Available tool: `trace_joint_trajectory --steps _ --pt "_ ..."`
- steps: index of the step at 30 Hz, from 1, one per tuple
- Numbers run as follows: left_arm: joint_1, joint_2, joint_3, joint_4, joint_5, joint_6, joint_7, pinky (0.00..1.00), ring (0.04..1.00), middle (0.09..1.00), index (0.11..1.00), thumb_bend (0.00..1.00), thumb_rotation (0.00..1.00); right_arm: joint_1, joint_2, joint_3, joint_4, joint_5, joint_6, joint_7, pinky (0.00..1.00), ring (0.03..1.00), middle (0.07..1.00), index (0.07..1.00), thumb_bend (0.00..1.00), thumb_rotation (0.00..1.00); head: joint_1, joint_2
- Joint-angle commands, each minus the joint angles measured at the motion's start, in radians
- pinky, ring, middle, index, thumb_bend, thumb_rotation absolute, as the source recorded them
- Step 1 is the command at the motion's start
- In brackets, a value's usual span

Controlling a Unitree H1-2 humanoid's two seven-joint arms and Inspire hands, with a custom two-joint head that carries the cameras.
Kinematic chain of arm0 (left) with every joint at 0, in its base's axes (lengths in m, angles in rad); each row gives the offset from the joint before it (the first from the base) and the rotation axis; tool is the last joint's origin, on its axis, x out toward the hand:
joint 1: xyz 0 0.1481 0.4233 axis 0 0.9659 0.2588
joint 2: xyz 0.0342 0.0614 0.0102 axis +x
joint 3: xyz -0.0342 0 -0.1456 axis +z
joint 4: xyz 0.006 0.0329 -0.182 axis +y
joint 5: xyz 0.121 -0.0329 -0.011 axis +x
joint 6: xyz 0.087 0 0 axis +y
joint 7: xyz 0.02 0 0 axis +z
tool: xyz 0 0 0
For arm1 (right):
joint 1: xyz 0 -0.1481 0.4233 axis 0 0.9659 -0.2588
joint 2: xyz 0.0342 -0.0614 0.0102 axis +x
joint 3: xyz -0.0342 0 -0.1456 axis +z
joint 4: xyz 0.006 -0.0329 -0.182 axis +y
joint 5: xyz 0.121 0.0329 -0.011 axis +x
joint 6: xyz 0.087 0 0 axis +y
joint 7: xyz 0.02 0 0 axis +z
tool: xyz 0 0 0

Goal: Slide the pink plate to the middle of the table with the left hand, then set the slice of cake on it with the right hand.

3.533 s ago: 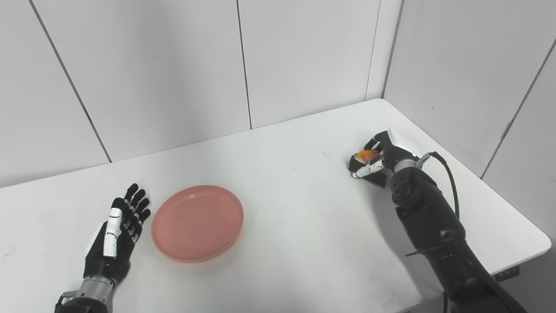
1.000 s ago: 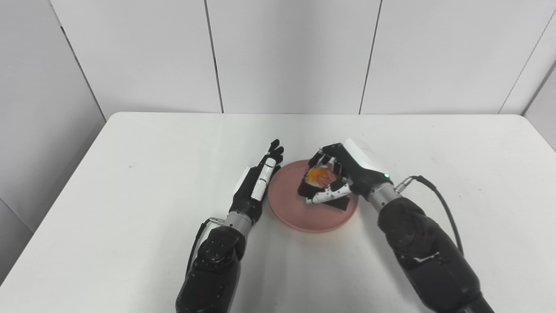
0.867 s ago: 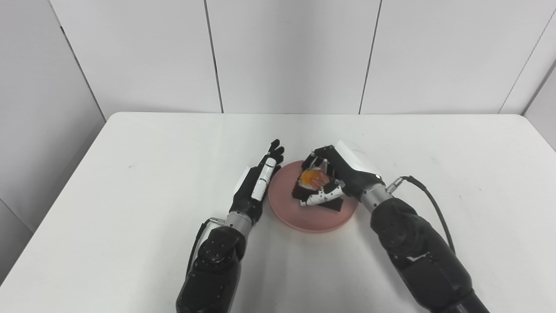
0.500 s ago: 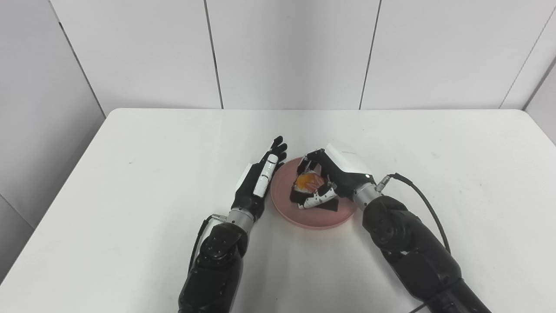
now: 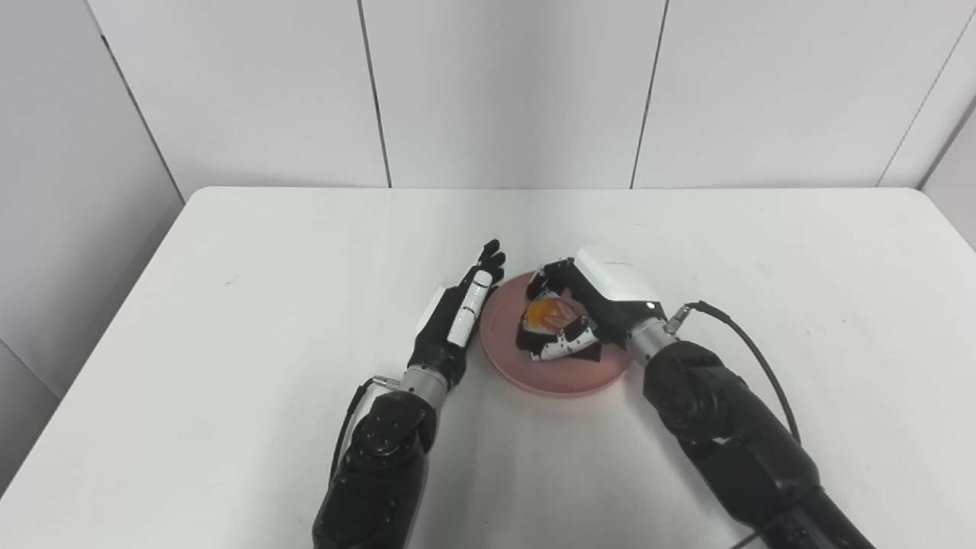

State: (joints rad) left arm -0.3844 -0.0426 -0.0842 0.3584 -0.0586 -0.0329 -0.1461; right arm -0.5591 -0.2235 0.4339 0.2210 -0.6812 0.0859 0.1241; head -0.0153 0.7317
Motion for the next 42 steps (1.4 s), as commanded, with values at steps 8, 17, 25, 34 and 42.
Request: trace_joint_trajectory --steps 8,17,25,34,42 --pt "-0.014 0.001 -0.005 -0.027 0.006 -0.008 -0.004 0.98 0.989 0.975 0.952 0.56 1.0 0.016 -0.024 -0.056 -0.112 0.093 -0.029 0.058 0.99 0.999 0.999 0.993 0.68 0.7 0.004 -0.003" --pt "-0.014 0.007 0.006 -0.022 -0.013 -0.011 -0.017 1.0 0.998 0.987 0.972 0.56 1.0 0.077 -0.024 -0.115 -0.161 0.16 -0.059 0.03 0.97 1.0 1.0 1.0 0.69 0.74 0.008 -0.009" --pt "-0.009 0.024 0.015 -0.021 -0.015 -0.024 -0.023 1.0 1.0 0.999 0.988 0.56 1.0 0.138 0.038 -0.216 -0.159 0.241 -0.099 -0.07 0.9 1.0 1.0 1.0 0.65 0.82 0.024 -0.016" --pt "-0.013 0.041 0.027 0.01 -0.013 -0.082 -0.024 1.0 1.0 1.0 1.0 0.58 1.0 0.155 0.128 -0.322 -0.114 0.36 -0.148 -0.175 1.0 1.0 1.0 1.0 0.62 0.92 0.025 -0.031" --pt "-0.012 0.038 0.036 0.019 0.003 -0.109 -0.001 1.0 1.0 1.0 1.0 0.57 1.0 0.164 0.207 -0.406 -0.087 0.555 -0.107 -0.154 1.0 1.0 1.0 1.0 0.6 0.94 0.066 -0.038"
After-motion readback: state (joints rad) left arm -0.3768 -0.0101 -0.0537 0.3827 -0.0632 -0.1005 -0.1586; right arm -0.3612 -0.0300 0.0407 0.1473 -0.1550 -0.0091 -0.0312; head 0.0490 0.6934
